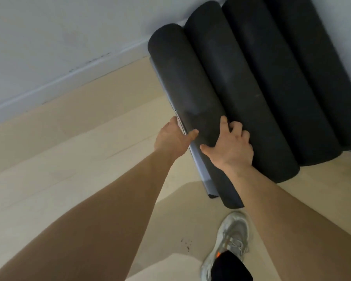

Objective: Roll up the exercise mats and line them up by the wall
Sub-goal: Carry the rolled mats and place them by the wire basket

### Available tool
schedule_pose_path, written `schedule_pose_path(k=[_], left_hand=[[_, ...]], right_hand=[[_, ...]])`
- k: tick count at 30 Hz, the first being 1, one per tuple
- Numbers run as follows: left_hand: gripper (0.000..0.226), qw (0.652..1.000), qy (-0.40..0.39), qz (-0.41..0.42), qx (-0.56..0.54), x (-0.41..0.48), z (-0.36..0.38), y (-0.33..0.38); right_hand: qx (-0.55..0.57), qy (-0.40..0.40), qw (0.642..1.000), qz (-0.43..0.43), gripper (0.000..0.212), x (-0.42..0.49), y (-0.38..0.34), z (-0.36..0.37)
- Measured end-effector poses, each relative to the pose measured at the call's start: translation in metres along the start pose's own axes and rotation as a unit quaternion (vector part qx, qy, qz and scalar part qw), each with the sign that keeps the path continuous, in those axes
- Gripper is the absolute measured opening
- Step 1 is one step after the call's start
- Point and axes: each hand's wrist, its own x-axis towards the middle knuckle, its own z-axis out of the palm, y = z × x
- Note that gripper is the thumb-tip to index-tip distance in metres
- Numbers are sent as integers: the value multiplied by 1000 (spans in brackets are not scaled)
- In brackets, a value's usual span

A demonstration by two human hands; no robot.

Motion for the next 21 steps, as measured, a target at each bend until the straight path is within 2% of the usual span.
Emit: schedule_pose_path(k=[3,5,9,13,21], left_hand=[[84,996,-11,7,86,-45,-46,-15],[84,996,5,-7,87,-70,-76,-27],[78,996,62,-51,43,-124,-121,-65],[75,989,93,-111,5,-190,-143,-128],[75,954,171,-230,-84,-351,-191,-306]], right_hand=[[3,2,999,-38,99,-36,-24,-40],[0,1,998,-65,97,-59,-46,-60],[-29,-17,990,-138,86,-106,-96,-78],[-97,-49,966,-236,81,-162,-155,-76],[-200,-101,904,-364,78,-308,-295,-26]])
